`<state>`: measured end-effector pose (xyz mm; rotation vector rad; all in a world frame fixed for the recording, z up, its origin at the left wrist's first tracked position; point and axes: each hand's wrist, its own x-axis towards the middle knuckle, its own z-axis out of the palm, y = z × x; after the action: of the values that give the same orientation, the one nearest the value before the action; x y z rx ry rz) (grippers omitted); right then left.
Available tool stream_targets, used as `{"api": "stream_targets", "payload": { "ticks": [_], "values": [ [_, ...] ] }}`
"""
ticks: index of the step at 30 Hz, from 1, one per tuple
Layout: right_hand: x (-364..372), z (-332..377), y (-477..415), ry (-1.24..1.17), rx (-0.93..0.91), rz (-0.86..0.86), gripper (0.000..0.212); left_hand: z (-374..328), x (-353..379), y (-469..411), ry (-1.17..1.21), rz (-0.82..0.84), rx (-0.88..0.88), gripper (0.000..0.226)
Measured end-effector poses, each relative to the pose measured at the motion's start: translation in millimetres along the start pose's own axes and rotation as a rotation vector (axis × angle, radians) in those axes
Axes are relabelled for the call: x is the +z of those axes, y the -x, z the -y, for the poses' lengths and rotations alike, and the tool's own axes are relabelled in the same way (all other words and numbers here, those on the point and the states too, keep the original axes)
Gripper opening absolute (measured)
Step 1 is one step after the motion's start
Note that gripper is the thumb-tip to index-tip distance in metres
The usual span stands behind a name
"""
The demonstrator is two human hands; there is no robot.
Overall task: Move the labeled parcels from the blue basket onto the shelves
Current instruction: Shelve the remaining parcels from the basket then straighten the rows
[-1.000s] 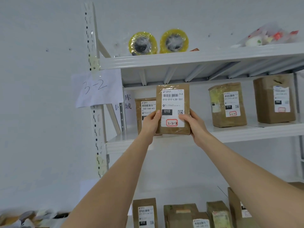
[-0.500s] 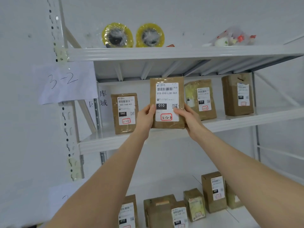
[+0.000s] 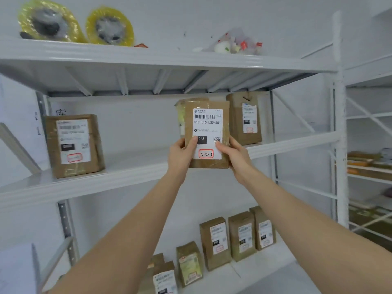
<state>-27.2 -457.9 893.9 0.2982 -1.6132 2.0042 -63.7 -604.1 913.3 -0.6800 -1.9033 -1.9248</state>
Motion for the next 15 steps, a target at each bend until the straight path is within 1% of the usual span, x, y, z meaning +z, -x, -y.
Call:
{"api": "stream_targets", "payload": {
  "ticks": [3, 6, 10, 15],
  "values": [
    [-54.7, 5.7, -13.3, -0.004, 0.013, -0.025, 0.049, 5.3, 57.7, -3.0, -0.015, -0.019, 0.008, 0.023],
    [-106.5, 15.3, -29.5, 0.019, 0.018, -0.036, 0.049, 7.9, 113.3, -9.3, -0.046, -0.038, 0.026, 0.015],
    [-160.7, 30.1, -51.6, 0.036, 0.004, -0.035, 0.045, 4.3, 173.9, -19.8, -0.066, -0.055, 0.046, 0.024],
    [-209.6, 41.2, -84.5, 0.061, -0.05, -0.078, 0.043, 1.8, 233.4, -47.3, -0.045, -0.014, 0.083, 0.025]
  ]
}}
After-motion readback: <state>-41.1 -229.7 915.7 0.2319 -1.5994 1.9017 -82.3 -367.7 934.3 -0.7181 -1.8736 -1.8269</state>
